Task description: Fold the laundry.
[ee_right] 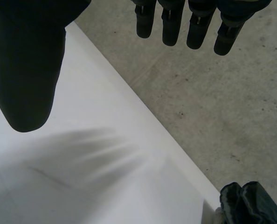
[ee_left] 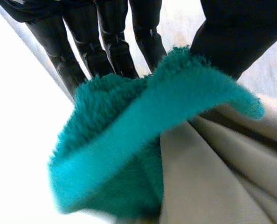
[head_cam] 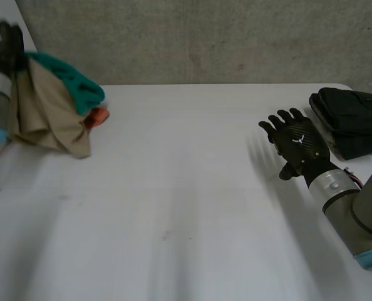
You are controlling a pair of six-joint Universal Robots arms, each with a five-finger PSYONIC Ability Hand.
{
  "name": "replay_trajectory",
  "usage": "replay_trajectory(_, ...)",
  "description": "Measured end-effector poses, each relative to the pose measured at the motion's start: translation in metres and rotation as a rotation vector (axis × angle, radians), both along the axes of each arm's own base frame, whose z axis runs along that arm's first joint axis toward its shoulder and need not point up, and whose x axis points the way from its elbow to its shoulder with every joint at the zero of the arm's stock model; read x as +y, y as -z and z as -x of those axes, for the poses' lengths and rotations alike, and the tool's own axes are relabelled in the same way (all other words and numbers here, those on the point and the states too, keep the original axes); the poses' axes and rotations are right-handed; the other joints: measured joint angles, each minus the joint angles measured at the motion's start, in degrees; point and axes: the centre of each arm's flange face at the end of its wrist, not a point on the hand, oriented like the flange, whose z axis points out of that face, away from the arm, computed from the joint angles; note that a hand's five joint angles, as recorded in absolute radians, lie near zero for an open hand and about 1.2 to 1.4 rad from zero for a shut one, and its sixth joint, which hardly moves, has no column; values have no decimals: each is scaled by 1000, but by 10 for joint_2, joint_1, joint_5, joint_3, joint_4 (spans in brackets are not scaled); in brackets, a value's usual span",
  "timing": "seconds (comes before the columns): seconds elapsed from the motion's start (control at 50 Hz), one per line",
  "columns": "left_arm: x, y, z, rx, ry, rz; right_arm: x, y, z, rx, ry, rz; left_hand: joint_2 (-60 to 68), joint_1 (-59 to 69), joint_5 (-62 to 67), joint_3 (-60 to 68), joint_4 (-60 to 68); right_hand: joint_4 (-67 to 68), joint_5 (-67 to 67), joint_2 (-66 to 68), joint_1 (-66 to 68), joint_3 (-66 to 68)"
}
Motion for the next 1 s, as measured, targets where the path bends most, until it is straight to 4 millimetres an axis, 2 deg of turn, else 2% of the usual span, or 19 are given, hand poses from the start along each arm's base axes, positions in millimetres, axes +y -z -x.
replay_trajectory(0.08,36,-60,27,49,110,67,0,-4,1,-3,8,10,0,10,7,0,0,0,0,0,0,0)
replay_trajectory(0.18,80,-110,58,87,234,128,-2,-8,5,-8,25,20,0,10,14,2,0,0,0,0,0,0)
replay_trajectory(0.26,110,-130,79,105,312,146,-3,-12,9,-13,38,27,0,10,14,4,0,0,0,0,0,0)
replay_trajectory(0.32,127,-133,94,123,364,125,-4,-15,11,-18,47,34,0,10,14,4,0,0,0,0,0,0)
replay_trajectory(0.4,151,-122,114,161,447,39,-6,-20,14,-33,63,43,1,10,14,4,1,0,0,0,0,0)
replay_trajectory(0.48,180,-101,140,208,548,-82,-8,-25,18,-53,82,50,2,10,14,9,1,0,0,0,0,0)
replay_trajectory(0.56,227,-78,174,260,693,-227,-12,-30,23,-76,115,57,2,10,14,9,1,0,0,0,0,0)
replay_trajectory(0.6,244,-72,185,273,741,-268,-13,-32,25,-81,126,58,2,10,14,9,1,0,0,0,0,0)
replay_trajectory(0.62,266,-63,198,288,804,-321,-15,-33,26,-89,141,58,2,10,14,9,1,0,0,0,0,0)
replay_trajectory(0.66,292,-52,214,300,879,-387,-16,-34,28,-96,159,57,2,10,14,9,1,0,0,0,0,0)
replay_trajectory(0.74,337,-27,238,299,1003,-508,-18,-34,30,-105,182,51,-12,1,8,-5,-15,0,0,0,0,0)
replay_trajectory(0.76,343,-22,241,296,1019,-525,-18,-34,31,-106,183,51,-74,-48,-23,-55,-68,0,0,0,0,0)
replay_trajectory(0.8,361,-4,252,275,1077,-596,-19,-34,32,-108,195,44,-228,-219,-172,-216,-219,0,0,0,0,0)
replay_trajectory(0.82,366,3,256,265,1096,-620,-19,-34,32,-109,198,41,-398,-412,-343,-373,-391,0,0,0,0,0)
replay_trajectory(0.86,372,18,261,240,1125,-668,-19,-35,32,-110,204,31,-538,-539,-484,-520,-540,0,0,0,0,0)
replay_trajectory(0.92,367,28,260,216,1128,-703,-18,-36,32,-111,206,14,-566,-544,-509,-551,-571,0,0,0,0,0)
replay_trajectory(1.0,344,24,244,218,1069,-688,-15,-38,31,-109,199,-14,-566,-544,-509,-551,-571,0,0,0,0,0)
